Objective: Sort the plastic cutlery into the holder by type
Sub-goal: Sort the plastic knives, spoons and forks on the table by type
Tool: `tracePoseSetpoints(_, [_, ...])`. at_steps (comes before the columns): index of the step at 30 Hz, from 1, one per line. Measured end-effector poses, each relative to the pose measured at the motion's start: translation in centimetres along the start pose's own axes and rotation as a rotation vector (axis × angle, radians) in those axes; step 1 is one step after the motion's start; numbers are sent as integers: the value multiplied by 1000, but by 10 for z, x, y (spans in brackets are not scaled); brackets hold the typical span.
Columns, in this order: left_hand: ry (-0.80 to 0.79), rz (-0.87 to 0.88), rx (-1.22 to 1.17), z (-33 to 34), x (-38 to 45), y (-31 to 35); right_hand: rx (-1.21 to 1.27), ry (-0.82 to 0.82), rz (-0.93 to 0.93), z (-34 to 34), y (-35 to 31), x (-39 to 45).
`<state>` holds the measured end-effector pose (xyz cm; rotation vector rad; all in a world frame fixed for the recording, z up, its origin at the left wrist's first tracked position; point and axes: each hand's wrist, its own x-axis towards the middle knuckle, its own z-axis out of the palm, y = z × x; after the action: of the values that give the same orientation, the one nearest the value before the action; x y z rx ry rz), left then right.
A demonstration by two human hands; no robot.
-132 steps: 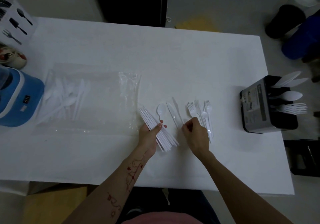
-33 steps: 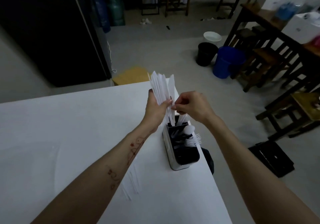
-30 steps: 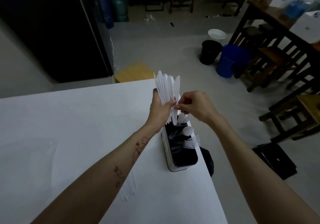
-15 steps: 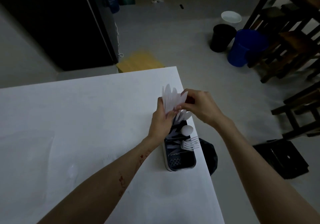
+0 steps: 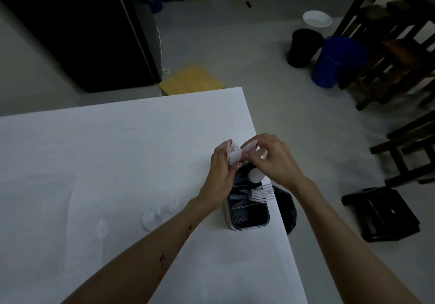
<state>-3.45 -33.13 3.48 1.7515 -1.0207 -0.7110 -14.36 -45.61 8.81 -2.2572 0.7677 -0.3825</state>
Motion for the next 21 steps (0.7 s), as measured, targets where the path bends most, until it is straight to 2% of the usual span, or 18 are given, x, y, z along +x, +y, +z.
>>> tracePoseSetpoints(4, [-81,-146,-47,-6,-6,-4,158,40,82,10,-7,-18])
tracePoseSetpoints(9, [-192,-76,102,-15,-13,3,205,-44,132,21,-16,-26])
tracePoseSetpoints(12, [-196,-99,129,-24,-25,4,209,50,105,27,-22,-29])
tracePoseSetpoints(15, [-145,-136,126,-37,-48,-2,139,216,56,33,-36,-33])
tracePoseSetpoints(18, [-4,-168,117,-54,-82,-19,18,348,-137,48,-62,-38])
tracePoseSetpoints(21, [122,-252,137,-74,-125,-46,-13,271,-270,83,-85,-44])
